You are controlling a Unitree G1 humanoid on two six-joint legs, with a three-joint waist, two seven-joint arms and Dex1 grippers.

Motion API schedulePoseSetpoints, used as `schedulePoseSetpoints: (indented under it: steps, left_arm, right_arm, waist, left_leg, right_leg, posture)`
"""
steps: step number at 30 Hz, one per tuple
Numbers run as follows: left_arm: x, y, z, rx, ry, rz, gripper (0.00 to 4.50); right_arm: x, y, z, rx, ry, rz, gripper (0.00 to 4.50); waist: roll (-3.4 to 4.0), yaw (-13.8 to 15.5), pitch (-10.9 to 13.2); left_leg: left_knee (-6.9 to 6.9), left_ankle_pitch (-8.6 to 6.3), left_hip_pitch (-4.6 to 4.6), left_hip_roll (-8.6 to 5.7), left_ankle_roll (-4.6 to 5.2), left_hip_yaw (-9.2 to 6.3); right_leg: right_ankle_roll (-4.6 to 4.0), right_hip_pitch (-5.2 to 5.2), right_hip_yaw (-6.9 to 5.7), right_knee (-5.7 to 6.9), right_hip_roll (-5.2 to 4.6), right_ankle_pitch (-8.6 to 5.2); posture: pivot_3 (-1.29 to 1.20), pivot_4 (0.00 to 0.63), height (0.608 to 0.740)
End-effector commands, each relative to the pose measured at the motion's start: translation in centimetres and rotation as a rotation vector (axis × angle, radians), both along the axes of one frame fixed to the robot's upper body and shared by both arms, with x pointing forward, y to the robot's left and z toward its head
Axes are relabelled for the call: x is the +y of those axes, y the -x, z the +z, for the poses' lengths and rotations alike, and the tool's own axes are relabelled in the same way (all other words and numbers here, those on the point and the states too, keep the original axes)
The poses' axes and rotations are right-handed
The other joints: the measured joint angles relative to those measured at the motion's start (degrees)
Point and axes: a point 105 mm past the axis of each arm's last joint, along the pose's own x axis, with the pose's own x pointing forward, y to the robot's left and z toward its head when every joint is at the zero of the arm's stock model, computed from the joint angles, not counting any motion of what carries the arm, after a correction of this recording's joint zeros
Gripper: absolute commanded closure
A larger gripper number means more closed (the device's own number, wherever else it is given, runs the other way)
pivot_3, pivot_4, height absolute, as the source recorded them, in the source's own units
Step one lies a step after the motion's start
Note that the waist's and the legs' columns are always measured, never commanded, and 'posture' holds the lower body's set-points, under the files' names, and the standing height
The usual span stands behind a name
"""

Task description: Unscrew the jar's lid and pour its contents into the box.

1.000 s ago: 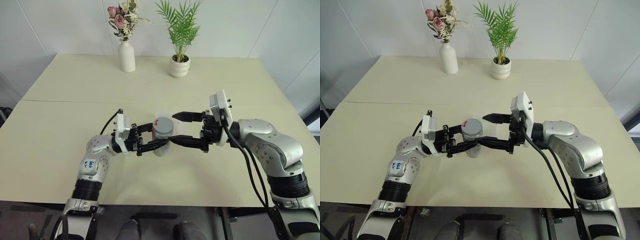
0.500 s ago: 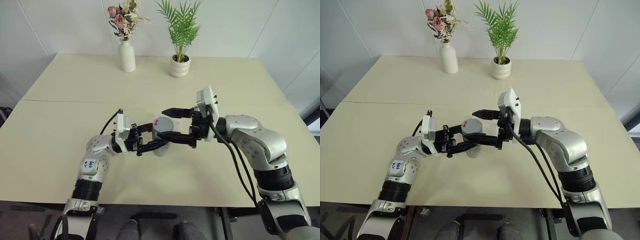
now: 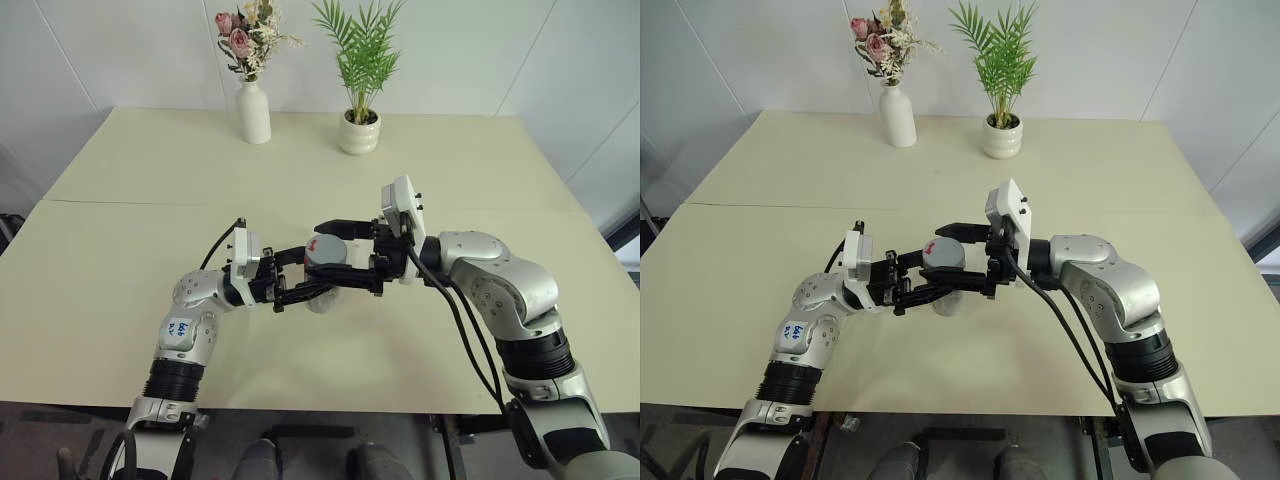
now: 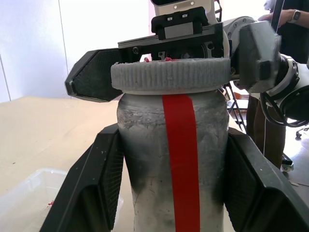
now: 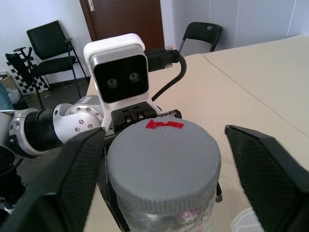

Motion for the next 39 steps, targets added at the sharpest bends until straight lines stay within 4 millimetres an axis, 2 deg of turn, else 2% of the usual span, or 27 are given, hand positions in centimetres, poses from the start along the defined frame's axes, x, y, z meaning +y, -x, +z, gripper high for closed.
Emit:
schedulePoseSetpoints:
  steps: [1,10,15,25,29,33,39]
  left_arm:
    - [-0.1,0.4,0.8,-0.037,0.014,-0.010,2.00]
    - [0.0,0.4,0.7,-0.031,0.011,-0.012,2.00]
    - [0.1,0.8,0.2,-0.002,-0.008,-0.034,2.00]
    - [1.1,2.2,-1.0,0.104,-0.090,-0.115,2.00]
    - [1.7,2.1,-1.1,0.104,-0.114,-0.109,2.00]
    - [2.2,1.5,-0.6,0.071,-0.101,-0.061,2.00]
    - [2.8,1.2,0.0,0.026,-0.062,0.007,2.00]
  right_arm:
    - [0.3,0.5,1.2,-0.050,-0.030,0.031,1.58]
    - [0.3,1.0,2.1,-0.068,-0.054,0.054,1.58]
    - [-0.1,1.6,3.8,-0.093,-0.107,0.095,1.58]
    - [-2.2,1.1,4.6,-0.203,0.009,0.117,1.58]
    - [-3.7,0.3,4.8,-0.226,0.054,0.080,1.58]
    - [-6.1,-1.0,4.6,-0.213,0.046,-0.049,1.58]
    - [-11.5,-2.1,2.5,-0.162,0.016,-0.347,1.58]
  waist:
    - [0.00,0.00,0.00]
    - [0.00,0.00,0.00]
    - [0.00,-0.04,0.00]
    - [0.03,-0.04,0.02]
    - [0.03,-0.01,0.02]
    - [0.03,0.06,0.02]
    - [0.03,0.20,0.02]
  left_leg:
    - [0.00,0.00,0.00,0.00,0.00,0.00]
    - [0.00,0.00,0.00,0.00,0.00,0.00]
    - [0.00,0.00,0.00,0.00,0.00,0.00]
    - [-0.03,0.00,0.00,0.02,0.01,-0.01]
    - [-0.03,-0.01,0.00,-0.02,0.01,0.02]
    - [-0.08,-0.01,-0.01,-0.01,0.02,0.01]
    - [-0.10,-0.02,-0.12,-0.02,0.04,0.00]
  right_leg:
    - [0.00,0.00,0.00,0.00,0.00,0.00]
    - [0.00,0.00,0.00,0.00,0.00,0.00]
    - [0.00,0.00,0.00,0.00,0.00,0.00]
    - [-0.01,-0.02,-0.01,-0.01,0.00,-0.01]
    - [-0.02,-0.01,0.01,-0.03,-0.04,-0.01]
    - [-0.02,-0.04,0.01,-0.05,-0.05,-0.01]
    - [0.00,-0.03,-0.03,-0.22,-0.06,-0.01]
  posture:
    - [0.00,0.150,0.740]
    - [0.00,0.150,0.740]
    - [0.00,0.150,0.740]
    - [0.00,0.150,0.740]
    - [0.00,0.150,0.740]
    - [0.00,0.150,0.740]
    - [0.00,0.150,0.740]
